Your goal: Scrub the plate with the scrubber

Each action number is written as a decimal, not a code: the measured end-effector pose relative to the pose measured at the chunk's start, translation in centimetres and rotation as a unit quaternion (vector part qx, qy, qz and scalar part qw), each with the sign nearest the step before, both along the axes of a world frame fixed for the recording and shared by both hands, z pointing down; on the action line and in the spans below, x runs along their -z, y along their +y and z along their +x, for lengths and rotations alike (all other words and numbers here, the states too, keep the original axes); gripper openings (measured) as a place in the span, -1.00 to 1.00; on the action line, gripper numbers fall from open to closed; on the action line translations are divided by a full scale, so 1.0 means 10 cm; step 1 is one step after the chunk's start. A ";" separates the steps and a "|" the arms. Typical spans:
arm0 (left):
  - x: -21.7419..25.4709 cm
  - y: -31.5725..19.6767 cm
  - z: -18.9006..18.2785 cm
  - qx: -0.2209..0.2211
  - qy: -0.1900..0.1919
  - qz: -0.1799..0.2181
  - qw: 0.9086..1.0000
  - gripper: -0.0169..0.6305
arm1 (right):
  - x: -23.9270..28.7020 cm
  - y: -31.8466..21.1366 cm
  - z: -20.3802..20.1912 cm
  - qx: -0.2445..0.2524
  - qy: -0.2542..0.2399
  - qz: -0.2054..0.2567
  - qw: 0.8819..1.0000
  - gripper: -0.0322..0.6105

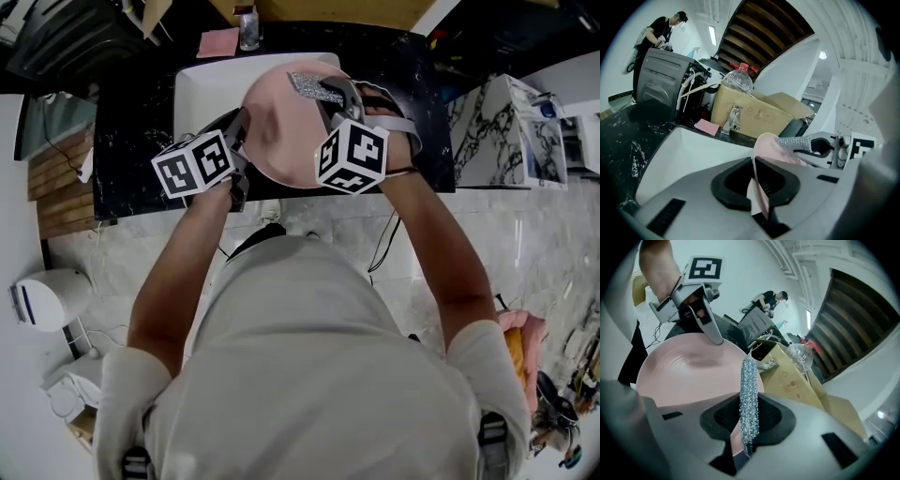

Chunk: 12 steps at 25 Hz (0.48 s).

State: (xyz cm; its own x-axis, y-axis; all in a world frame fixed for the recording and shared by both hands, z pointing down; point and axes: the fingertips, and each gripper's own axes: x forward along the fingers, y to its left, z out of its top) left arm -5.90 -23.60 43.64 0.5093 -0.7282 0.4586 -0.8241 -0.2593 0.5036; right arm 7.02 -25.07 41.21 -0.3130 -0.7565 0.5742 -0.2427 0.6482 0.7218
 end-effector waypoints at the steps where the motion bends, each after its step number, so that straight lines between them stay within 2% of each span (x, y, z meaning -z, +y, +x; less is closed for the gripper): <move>1: 0.01 0.01 0.01 0.000 0.003 0.000 1.000 -0.87 | -0.04 0.00 -0.01 0.000 0.001 -0.006 1.000 -0.66; 12: 0.05 -0.05 -0.10 0.012 0.019 0.003 1.000 -0.85 | -0.44 0.60 -0.15 0.036 0.013 -0.058 0.998 -0.66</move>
State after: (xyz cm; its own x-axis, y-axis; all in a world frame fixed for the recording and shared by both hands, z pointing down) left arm -6.91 -24.07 43.13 0.5085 -0.7438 0.4338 -0.8103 -0.2428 0.5334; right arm 5.56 -19.08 45.58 -0.3484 -0.6604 0.6652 -0.1753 0.7430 0.6459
